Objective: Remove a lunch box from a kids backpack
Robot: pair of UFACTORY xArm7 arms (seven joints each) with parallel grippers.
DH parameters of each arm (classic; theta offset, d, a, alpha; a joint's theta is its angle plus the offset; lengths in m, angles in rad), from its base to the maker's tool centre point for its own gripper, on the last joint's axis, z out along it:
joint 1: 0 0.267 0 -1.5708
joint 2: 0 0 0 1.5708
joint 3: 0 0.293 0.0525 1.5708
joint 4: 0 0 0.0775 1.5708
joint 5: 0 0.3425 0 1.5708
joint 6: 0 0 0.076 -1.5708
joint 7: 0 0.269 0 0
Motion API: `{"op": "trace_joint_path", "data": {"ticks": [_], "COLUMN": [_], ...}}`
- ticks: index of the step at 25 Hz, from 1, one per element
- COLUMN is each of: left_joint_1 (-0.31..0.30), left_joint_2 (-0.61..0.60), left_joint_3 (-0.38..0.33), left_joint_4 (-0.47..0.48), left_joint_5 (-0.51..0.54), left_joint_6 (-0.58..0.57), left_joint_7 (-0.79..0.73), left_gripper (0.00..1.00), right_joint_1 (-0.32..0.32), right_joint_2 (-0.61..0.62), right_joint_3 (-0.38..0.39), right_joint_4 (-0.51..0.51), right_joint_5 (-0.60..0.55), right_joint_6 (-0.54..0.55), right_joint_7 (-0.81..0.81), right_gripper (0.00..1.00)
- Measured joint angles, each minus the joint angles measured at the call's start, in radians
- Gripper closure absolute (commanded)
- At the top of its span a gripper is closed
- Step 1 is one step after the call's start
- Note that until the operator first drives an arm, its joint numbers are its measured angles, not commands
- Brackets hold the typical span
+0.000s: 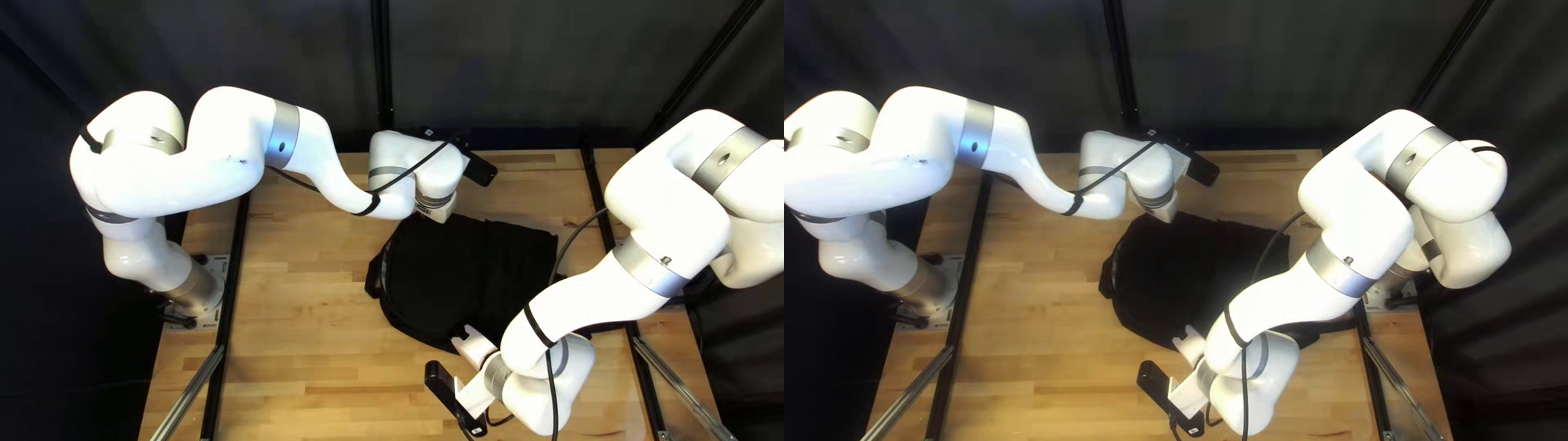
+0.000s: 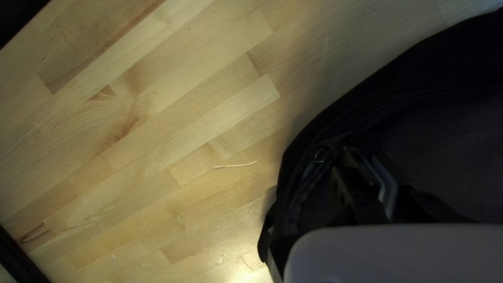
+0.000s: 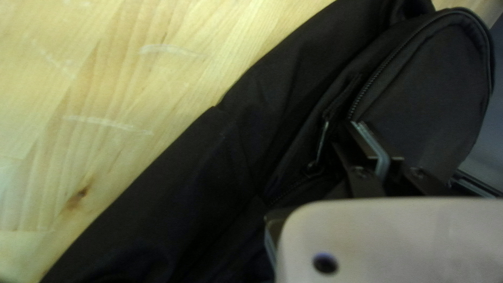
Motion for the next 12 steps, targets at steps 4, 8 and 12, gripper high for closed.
{"op": "trace_joint_path", "data": {"ticks": [4, 8, 12], "left_joint_1": [-0.002, -0.003, -0.001], "left_joint_2": [0.021, 0.031, 0.033], "left_joint_3": [-0.003, -0.008, -0.012], "left_joint_4": [0.025, 0.038, 0.036], "left_joint_5": [-0.001, -0.004, -0.006], "left_joint_6": [-0.001, -0.008, -0.024], "left_joint_7": [0.011, 0.021, 0.030], "left_gripper": [1.00, 1.00, 0.32], "right_joint_1": [-0.001, -0.002, -0.003], "right_joint_2": [0.003, 0.002, -0.003], "right_joint_3": [-0.001, -0.001, 0.000], "right_joint_4": [0.002, 0.003, 0.002], "right_joint_5": [-0.002, 0.000, 0.004], "right_joint_6": [-0.002, -0.003, -0.001], "right_joint_7": [-0.001, -0.004, -0.009], "right_gripper": [1.00, 1.00, 1.00]}}
